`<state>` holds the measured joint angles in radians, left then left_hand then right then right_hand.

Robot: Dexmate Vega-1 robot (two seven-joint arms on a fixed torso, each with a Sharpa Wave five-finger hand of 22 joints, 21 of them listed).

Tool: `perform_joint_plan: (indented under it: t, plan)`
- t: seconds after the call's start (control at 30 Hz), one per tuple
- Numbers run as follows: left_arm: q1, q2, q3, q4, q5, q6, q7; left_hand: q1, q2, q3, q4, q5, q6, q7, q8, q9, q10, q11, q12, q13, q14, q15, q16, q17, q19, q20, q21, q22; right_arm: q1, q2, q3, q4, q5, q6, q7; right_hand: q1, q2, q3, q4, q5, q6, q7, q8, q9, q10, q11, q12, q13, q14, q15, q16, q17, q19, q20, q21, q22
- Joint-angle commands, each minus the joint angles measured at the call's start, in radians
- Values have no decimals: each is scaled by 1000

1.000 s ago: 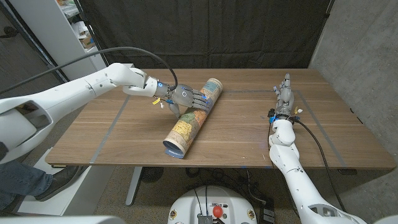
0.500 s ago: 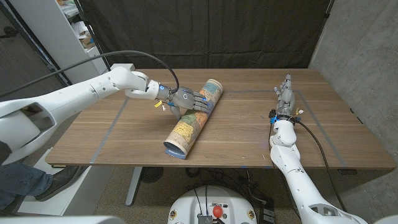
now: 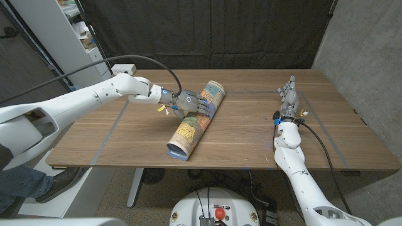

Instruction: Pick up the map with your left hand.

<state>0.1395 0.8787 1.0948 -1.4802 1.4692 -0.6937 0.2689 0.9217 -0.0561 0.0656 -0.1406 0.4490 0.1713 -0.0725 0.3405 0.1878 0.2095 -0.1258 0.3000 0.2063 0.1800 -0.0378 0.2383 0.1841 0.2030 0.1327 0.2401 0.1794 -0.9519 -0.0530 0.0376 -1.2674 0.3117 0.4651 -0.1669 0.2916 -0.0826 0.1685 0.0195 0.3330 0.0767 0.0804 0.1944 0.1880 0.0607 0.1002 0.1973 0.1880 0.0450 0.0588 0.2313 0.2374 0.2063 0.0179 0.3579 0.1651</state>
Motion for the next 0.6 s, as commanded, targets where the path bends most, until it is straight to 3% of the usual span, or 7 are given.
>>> perform_joint_plan:
  t: [0.03,0.13,0.27,0.6]
  plan:
    - [46,19,-19,-26,4,78,56,62,33,24,-4,-2,151,-36,34,5,101,-17,20,8,97,-52,16,4,85,29,21,7,0,-4,8,-2,11,-12,21,3,5,-3,-3,6,7,-7,5,3,7,4,4,3,6,1,3,0,8,-1,-7,5]
    - [57,22,-26,-33,-1,90,50,72,40,29,-2,-9,198,-47,46,5,129,-12,23,8,122,-54,17,5,129,49,35,10,0,-4,9,-2,10,-13,23,3,5,-3,-3,6,7,-8,5,3,7,5,4,3,7,1,3,0,9,-1,-8,5]
    - [69,25,-34,-41,-3,106,52,75,42,30,-1,-13,217,-44,50,5,142,-17,24,9,132,-54,17,5,147,54,41,11,-1,-4,10,-7,9,-18,23,2,5,-4,-3,7,8,-7,5,3,8,4,4,3,7,1,3,0,9,-1,-9,5]
    - [100,30,-72,-67,-43,145,28,71,45,30,4,-19,223,-45,48,5,144,-16,19,10,132,-50,12,7,139,61,36,12,-2,-7,11,-19,3,-34,21,3,6,-4,-3,7,8,-7,5,3,8,4,3,3,7,0,3,0,10,0,-12,5]
